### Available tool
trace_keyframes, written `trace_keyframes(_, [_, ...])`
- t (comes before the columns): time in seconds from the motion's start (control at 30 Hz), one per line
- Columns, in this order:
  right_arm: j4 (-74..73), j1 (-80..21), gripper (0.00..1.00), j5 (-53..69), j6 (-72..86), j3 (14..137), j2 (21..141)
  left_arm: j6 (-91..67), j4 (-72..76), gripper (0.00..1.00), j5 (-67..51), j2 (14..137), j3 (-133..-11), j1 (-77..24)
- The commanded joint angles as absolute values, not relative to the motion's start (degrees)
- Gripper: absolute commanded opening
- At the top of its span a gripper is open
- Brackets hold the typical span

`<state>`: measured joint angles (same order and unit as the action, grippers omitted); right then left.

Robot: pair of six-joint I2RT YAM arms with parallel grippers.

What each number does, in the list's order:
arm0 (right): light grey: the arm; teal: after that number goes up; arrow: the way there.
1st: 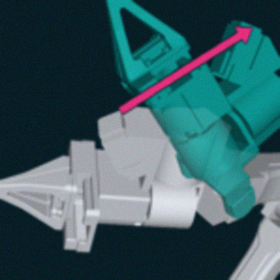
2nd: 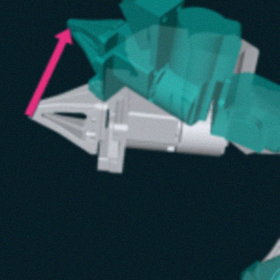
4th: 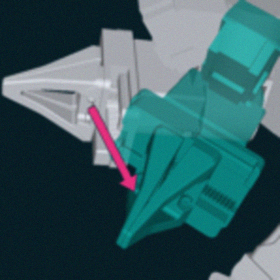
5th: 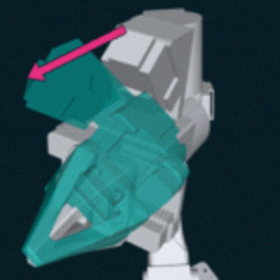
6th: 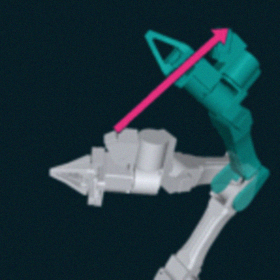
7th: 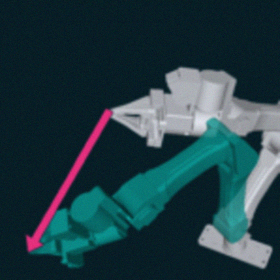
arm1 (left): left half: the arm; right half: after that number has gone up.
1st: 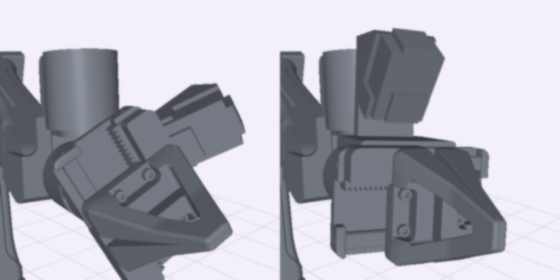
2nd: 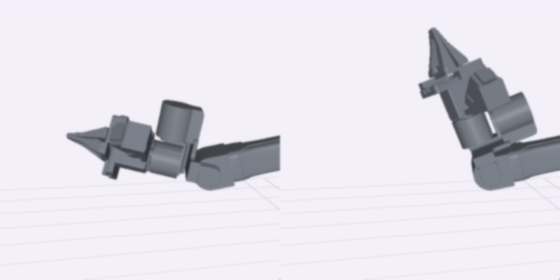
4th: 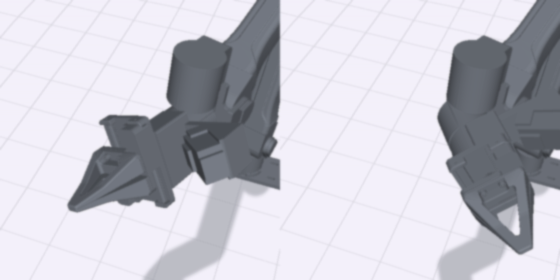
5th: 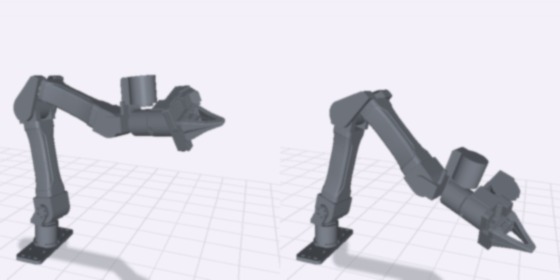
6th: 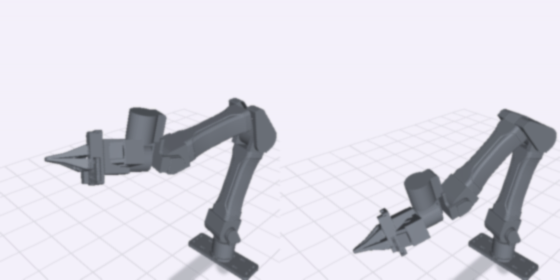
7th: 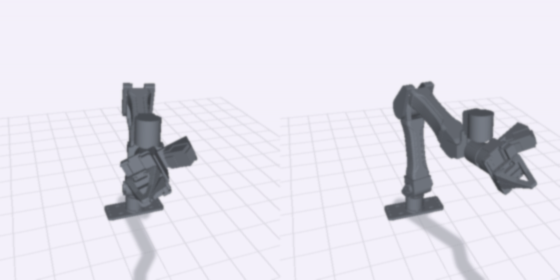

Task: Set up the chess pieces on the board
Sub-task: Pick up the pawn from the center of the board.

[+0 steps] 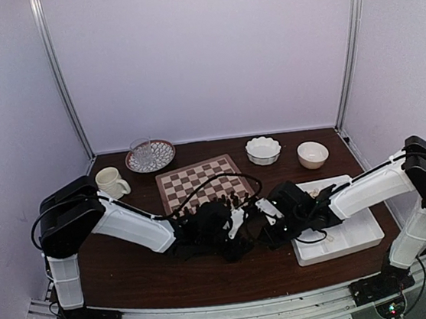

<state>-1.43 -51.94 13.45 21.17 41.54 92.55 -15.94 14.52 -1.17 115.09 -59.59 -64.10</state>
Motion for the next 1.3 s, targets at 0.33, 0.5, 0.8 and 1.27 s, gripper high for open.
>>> trace_keyframes(0.33, [5.0,-52.0,0.00,23.4,22.5,44.5,98.8,-16.9,14.0,0.58,-0.9,115.4,-60.6,-64.2])
trace_keyframes(0.5, [5.7,-51.7,0.00,25.0,23.1,44.8,99.8,-16.9,13.9,0.56,-0.9,115.7,-60.7,-64.1])
trace_keyframes(0.8, [6.4,-50.2,0.00,20.0,23.4,40.9,93.3,-16.9,11.7,0.33,2.6,116.5,-61.8,-64.1])
trace_keyframes(1.27, [8.2,-47.0,0.07,12.2,25.0,33.6,81.8,-16.1,10.2,0.11,2.7,115.2,-62.0,-64.1])
